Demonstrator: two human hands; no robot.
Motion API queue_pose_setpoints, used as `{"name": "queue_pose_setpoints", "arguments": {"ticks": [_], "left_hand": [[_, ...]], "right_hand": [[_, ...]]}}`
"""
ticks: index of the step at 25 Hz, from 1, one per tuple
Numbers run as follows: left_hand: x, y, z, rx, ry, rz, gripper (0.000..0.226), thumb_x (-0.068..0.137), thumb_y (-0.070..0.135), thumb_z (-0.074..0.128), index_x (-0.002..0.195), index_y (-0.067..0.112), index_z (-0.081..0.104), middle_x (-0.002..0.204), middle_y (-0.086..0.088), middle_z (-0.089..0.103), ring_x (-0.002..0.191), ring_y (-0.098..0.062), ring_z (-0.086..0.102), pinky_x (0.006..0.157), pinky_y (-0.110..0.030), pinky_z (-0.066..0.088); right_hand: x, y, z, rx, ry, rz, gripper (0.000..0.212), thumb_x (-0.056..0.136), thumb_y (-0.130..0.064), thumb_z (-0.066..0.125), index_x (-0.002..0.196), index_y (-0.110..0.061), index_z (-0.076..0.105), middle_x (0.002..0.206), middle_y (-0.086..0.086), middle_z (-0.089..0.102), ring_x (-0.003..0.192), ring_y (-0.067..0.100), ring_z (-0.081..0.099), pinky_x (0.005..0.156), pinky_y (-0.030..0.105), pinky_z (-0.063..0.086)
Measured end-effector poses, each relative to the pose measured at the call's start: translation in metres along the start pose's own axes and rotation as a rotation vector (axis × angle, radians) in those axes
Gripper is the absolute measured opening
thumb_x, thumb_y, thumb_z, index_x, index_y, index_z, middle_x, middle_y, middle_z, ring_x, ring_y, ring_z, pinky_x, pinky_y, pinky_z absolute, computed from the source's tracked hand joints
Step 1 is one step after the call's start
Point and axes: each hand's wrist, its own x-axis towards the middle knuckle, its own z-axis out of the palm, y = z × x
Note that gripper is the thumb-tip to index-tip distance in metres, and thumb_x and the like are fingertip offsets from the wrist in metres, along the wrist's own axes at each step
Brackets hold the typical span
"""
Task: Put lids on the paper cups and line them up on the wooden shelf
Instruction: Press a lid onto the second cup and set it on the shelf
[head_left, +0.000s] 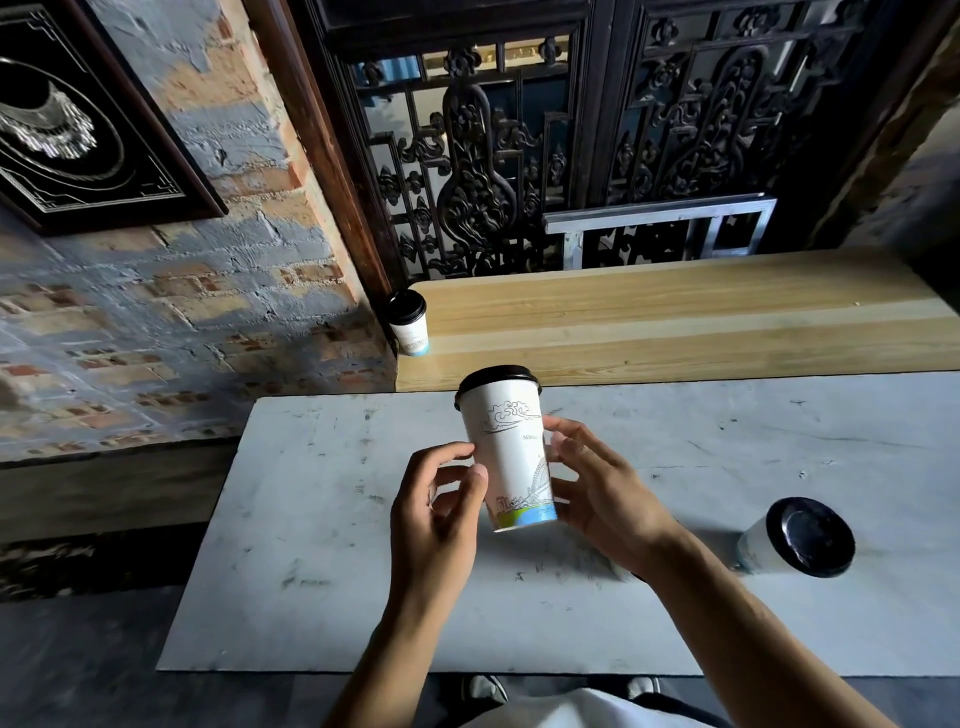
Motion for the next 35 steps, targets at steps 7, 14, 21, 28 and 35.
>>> {"name": "queue_pose_setpoints", "arguments": {"ticks": [7,14,21,28,35], "left_hand": [[-0.002,-0.001,0.002,0.029,-0.007,-0.099,0.021,0.090,0.021,0.069,0.110,0.028,0.069,0.100,0.020,0.077,0.085,-0.006,0.074,0.073,-0.026,0.060],[0.003,-0.006,0.001,0.085,0.018,-0.069,0.026,0.094,0.004,0.066,0.111,0.023,0.072,0.107,0.015,0.077,0.094,-0.007,0.073,0.079,-0.035,0.062],[0.002,-0.002,0.014,0.052,-0.030,-0.129,0.027,0.093,0.010,0.071,0.103,0.034,0.066,0.102,0.017,0.076,0.097,-0.004,0.073,0.078,-0.023,0.059],[0.024,0.004,0.037,0.059,-0.077,-0.239,0.034,0.088,0.003,0.073,0.112,0.024,0.062,0.109,0.003,0.078,0.091,-0.004,0.076,0.070,-0.013,0.055],[0.103,-0.021,0.060,0.063,-0.127,-0.304,0.050,0.082,-0.004,0.079,0.122,0.021,0.062,0.121,0.011,0.072,0.103,-0.001,0.073,0.074,-0.014,0.058]], "right_hand": [[0.001,0.001,-0.011,-0.068,-0.015,-0.083,0.041,0.097,0.002,0.059,0.134,-0.014,0.059,0.116,0.033,0.061,0.102,0.036,0.066,0.086,0.047,0.060],[0.007,0.005,-0.016,-0.077,0.001,-0.110,0.047,0.085,-0.004,0.073,0.130,-0.010,0.061,0.128,0.037,0.059,0.105,0.037,0.069,0.090,0.046,0.059],[0.005,-0.003,-0.027,-0.200,-0.011,-0.110,0.050,0.084,-0.009,0.079,0.130,-0.012,0.059,0.119,0.021,0.073,0.106,0.029,0.073,0.088,0.037,0.059],[0.032,-0.028,-0.046,-0.448,-0.050,-0.042,0.074,0.076,-0.004,0.087,0.138,-0.019,0.050,0.112,0.017,0.077,0.105,0.031,0.074,0.099,0.048,0.057],[0.116,-0.044,-0.057,-0.706,-0.026,-0.106,0.070,0.070,-0.008,0.088,0.133,-0.017,0.058,0.122,0.006,0.070,0.103,0.021,0.072,0.087,0.038,0.063]]}}
